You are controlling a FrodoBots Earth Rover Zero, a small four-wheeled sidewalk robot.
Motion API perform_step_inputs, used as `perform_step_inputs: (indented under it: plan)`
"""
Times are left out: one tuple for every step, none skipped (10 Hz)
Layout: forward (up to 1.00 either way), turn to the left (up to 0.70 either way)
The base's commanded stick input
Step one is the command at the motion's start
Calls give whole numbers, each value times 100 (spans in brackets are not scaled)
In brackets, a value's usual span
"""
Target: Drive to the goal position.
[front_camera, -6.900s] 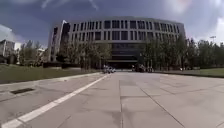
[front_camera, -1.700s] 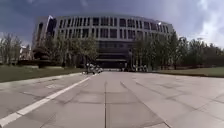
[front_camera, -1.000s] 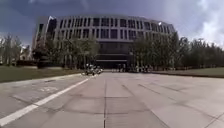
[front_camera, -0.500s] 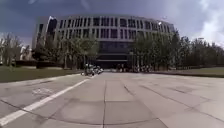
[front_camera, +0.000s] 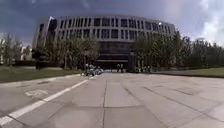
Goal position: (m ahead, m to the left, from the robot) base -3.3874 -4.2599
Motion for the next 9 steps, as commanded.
perform_step_inputs:
  plan:
    - [0, -49]
    - [0, -50]
    - [0, -50]
    - [0, -50]
    - [0, -50]
    - [0, -50]
    - [0, -50]
    - [0, -50]
    - [0, -50]
